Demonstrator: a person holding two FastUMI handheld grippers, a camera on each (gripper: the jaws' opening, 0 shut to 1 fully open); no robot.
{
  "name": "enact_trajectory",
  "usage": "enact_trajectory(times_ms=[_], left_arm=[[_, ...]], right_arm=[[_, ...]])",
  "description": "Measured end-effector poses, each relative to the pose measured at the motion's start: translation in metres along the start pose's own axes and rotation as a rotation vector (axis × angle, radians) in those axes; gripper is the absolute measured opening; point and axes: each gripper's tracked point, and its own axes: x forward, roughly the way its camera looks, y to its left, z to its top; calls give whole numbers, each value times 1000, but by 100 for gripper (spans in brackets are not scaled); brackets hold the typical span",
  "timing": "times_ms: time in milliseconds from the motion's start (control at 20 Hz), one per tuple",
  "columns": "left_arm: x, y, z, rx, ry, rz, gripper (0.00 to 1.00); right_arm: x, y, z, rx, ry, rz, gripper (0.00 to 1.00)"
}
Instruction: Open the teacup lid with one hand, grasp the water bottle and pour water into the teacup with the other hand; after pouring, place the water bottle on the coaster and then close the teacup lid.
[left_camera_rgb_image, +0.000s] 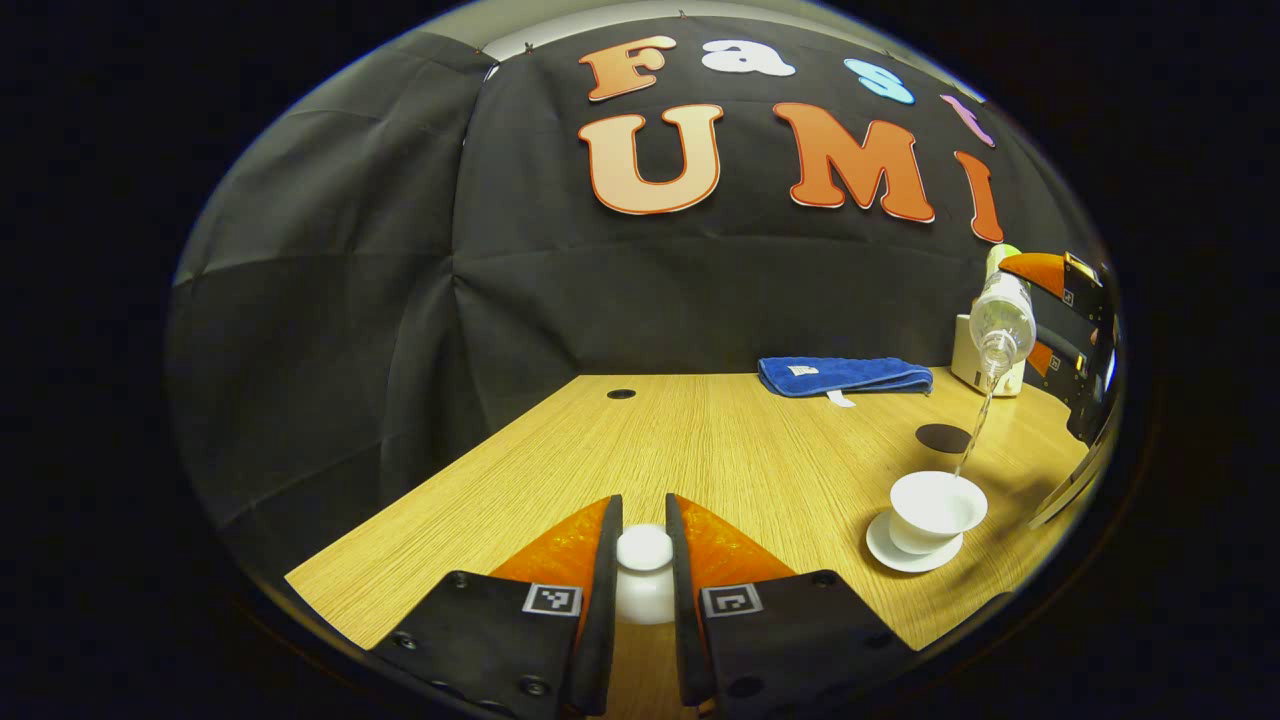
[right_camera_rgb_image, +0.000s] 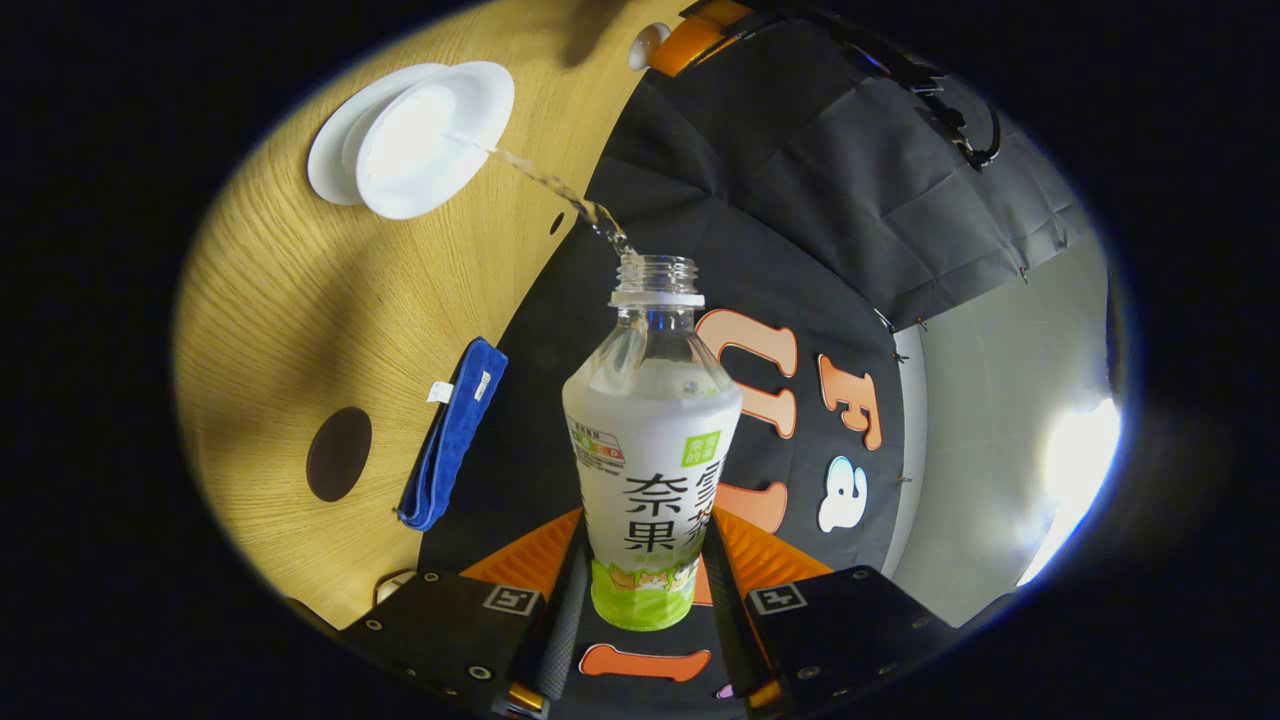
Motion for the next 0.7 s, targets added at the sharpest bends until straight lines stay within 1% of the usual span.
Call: enact_trajectory(times_ms=[50, 100, 150, 250, 300, 350, 400, 450, 600, 700], left_arm=[[1, 0, 1, -1, -1, 0, 30], [0, -1, 0, -2, 0, -3, 30], [-1, -2, 0, 0, 2, -5, 30], [-2, -3, 1, 3, 0, -8, 30], [-2, -3, 2, 3, -1, -9, 30], [-2, -4, 3, 3, -3, -9, 30], [-4, -3, 3, 3, -3, -10, 30], [-4, -4, 3, 5, -6, -9, 30], [-6, -4, -1, 6, 0, -9, 30], [-6, -2, -1, 8, -3, -5, 30]], right_arm=[[0, -1, 1, -7, -7, -7, 61], [0, -3, 3, -17, -18, -18, 61], [1, -4, 4, -30, -26, -25, 64], [0, -3, 7, -52, -44, -31, 61], [0, -3, 9, -59, -51, -33, 58], [-1, 0, 10, -59, -59, -23, 58], [0, 6, 12, -54, -66, -11, 64], [-3, 5, 13, -66, -71, -18, 61], [-3, 2, 18, -91, -91, -35, 61], [-4, 6, 20, -85, -109, -19, 61]])
